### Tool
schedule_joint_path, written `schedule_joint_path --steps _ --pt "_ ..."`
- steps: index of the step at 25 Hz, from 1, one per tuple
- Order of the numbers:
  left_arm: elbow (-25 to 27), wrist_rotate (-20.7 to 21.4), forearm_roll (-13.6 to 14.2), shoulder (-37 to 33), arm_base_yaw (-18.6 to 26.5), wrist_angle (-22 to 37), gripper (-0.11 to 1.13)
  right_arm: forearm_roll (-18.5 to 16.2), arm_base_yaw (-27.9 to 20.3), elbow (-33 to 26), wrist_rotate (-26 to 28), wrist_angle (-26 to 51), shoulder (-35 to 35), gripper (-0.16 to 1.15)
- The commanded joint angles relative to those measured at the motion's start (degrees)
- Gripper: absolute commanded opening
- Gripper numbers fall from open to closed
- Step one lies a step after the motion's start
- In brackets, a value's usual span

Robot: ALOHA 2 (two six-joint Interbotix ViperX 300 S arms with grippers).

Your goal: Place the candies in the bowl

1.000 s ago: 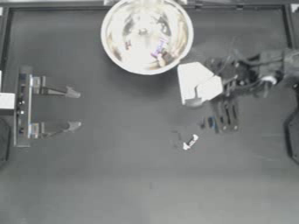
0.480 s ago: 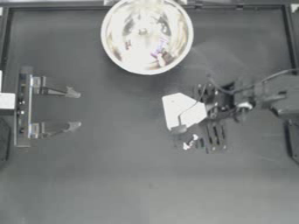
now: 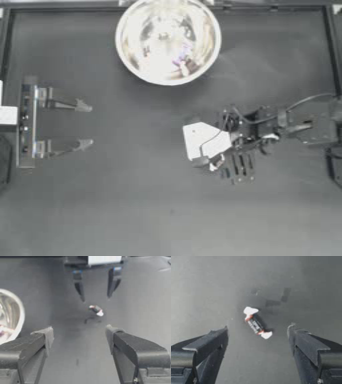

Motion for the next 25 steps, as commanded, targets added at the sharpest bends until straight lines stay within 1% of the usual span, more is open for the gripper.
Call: schedule_joint_path --steps 1,12,20,23,25 --pt "-0.62 -0.09 -0.18 0.35 0.09 -0.53 0.96 0.0 0.09 -0.62 0.09 -1.14 0.79 0.98" --pt "-0.62 -0.09 -0.7 0.35 0.09 -0.53 0.96 0.35 1.05 -0.53 0.18 -2.72 3.96 0.98" --pt "-0.7 -0.09 -1.05 0.35 0.09 -0.53 0.96 -0.62 1.14 -0.44 0.26 -2.64 5.71 0.96" --pt "-0.7 -0.09 -1.05 0.35 0.0 -0.53 0.96 -1.05 1.14 -0.44 0.7 -2.55 5.98 0.88" --pt "-0.79 -0.09 -1.05 0.35 0.09 -0.53 0.96 -2.11 1.49 -0.44 1.32 -2.29 6.15 0.76"
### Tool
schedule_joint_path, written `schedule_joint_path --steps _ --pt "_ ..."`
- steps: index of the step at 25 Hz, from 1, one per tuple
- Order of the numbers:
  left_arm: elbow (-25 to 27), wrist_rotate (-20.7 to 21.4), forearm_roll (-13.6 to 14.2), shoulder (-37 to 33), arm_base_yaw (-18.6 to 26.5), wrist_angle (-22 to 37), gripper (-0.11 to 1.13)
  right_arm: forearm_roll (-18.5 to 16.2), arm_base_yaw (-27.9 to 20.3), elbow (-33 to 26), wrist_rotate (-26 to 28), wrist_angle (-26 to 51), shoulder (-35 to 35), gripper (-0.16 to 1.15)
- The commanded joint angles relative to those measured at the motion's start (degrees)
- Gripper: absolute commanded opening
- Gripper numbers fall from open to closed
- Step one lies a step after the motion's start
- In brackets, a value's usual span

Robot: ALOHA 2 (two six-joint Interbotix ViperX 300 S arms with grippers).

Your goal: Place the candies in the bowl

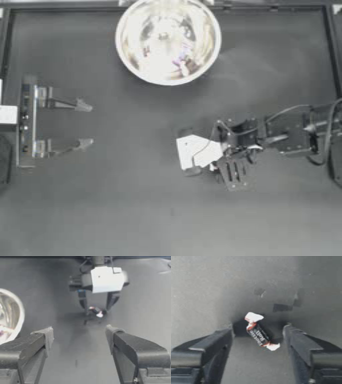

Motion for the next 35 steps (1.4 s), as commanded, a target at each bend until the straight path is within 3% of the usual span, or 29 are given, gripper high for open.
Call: schedule_joint_path --steps 1,5,10,18,24,35 --pt "-0.79 -0.09 -0.09 0.35 0.09 -0.35 0.96 -1.93 0.62 -0.62 0.97 0.26 -0.7 0.7" --pt "-0.88 -0.09 -0.09 0.35 0.09 -0.35 0.96 -5.98 1.49 -0.62 4.13 2.11 0.35 0.46" --pt "-0.88 -0.09 -0.09 0.35 0.0 -0.44 0.96 -9.4 2.72 -1.05 7.91 2.64 -0.09 0.43" --pt "-0.62 -0.09 -0.09 0.35 0.09 -0.35 0.96 -6.68 1.32 0.26 7.65 -3.25 -6.94 0.42" --pt "-0.62 -0.09 -0.09 0.35 0.0 -0.35 0.96 -4.48 -3.78 1.85 7.21 -8.26 -14.15 0.42" --pt "-0.35 0.0 -0.09 0.35 0.09 -0.62 0.96 -4.57 -14.85 1.76 4.92 -21.09 -20.39 0.4"
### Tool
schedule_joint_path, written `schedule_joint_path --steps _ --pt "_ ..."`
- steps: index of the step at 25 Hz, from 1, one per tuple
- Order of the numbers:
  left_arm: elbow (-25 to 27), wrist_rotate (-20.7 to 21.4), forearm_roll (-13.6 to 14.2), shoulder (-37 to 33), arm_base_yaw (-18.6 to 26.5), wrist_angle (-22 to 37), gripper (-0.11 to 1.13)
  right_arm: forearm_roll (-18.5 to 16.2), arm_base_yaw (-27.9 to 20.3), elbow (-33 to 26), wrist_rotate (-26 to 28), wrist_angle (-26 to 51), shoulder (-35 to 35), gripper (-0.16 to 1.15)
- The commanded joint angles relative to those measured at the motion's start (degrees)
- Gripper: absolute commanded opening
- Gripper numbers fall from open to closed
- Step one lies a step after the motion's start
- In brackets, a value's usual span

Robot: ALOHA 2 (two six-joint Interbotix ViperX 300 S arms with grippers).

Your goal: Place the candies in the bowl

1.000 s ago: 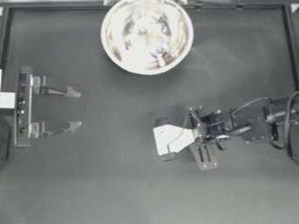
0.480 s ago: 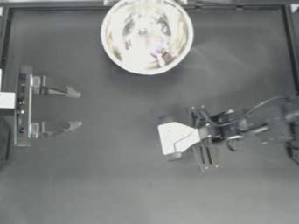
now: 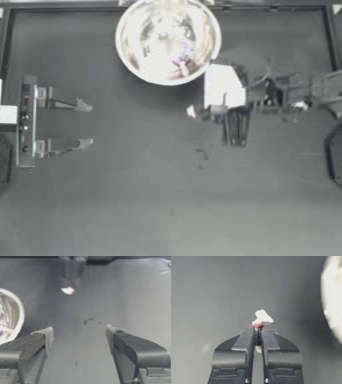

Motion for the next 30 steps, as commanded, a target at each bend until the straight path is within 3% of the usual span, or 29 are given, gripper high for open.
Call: schedule_joint_path --steps 1,8,17,25,30 --pt "-0.26 0.0 -0.09 0.35 0.09 -0.88 0.96 0.09 -3.16 -1.05 -0.09 -4.31 -1.85 0.4" --pt "0.09 0.0 -0.09 0.35 0.09 -1.58 0.96 -0.7 -10.81 -2.99 -0.18 -12.04 0.44 0.4" --pt "0.0 -0.09 -0.09 0.44 0.0 -1.58 0.96 -2.2 -19.16 -12.48 0.18 -18.19 12.74 0.4" --pt "0.0 -0.09 -0.35 0.44 0.09 -1.49 0.96 -2.99 -20.65 -19.69 0.09 -18.02 21.97 0.41" --pt "0.0 -0.09 -0.44 0.44 0.09 -1.49 0.96 -3.43 -20.65 -21.88 0.0 -15.73 23.91 0.52"
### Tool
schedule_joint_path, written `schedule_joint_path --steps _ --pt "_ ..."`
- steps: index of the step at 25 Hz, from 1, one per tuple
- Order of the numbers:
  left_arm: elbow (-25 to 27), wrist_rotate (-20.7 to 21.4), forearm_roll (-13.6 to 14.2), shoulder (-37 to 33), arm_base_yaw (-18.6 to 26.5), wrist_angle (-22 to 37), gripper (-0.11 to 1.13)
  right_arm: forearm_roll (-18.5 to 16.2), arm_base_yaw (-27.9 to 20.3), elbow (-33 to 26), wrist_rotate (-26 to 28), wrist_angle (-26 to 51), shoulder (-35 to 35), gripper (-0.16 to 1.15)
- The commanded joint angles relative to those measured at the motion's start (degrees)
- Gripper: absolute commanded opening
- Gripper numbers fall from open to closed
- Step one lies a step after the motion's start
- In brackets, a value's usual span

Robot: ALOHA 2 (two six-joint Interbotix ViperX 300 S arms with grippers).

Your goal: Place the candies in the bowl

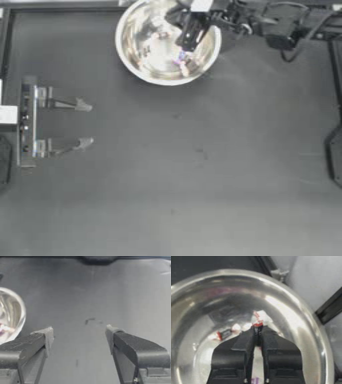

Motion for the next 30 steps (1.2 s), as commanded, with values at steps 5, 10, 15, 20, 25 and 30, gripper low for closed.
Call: schedule_joint_path --steps 5,10,15,20,25,30 --pt "-0.62 -0.09 -0.18 0.35 0.09 -0.35 0.96 0.35 0.18 -3.25 0.18 3.43 -0.35 1.05" --pt "-0.62 -0.09 -0.26 0.35 0.09 -0.44 0.96 1.32 0.26 -3.16 0.18 4.22 -0.88 0.98" --pt "-0.62 -0.09 -0.26 0.35 0.09 -0.18 0.96 1.32 1.67 -2.55 0.18 5.36 -3.25 0.99" --pt "-0.62 -0.09 -0.26 0.35 0.09 -0.18 0.96 1.32 3.96 0.26 0.26 6.06 -8.44 0.99" --pt "-0.62 0.0 -0.26 0.35 0.0 -0.18 0.96 1.14 6.24 5.01 0.18 6.06 -14.77 0.99" --pt "-0.88 0.18 -0.26 0.09 0.09 -0.18 0.96 1.32 8.17 11.25 0.09 4.83 -22.15 0.99"
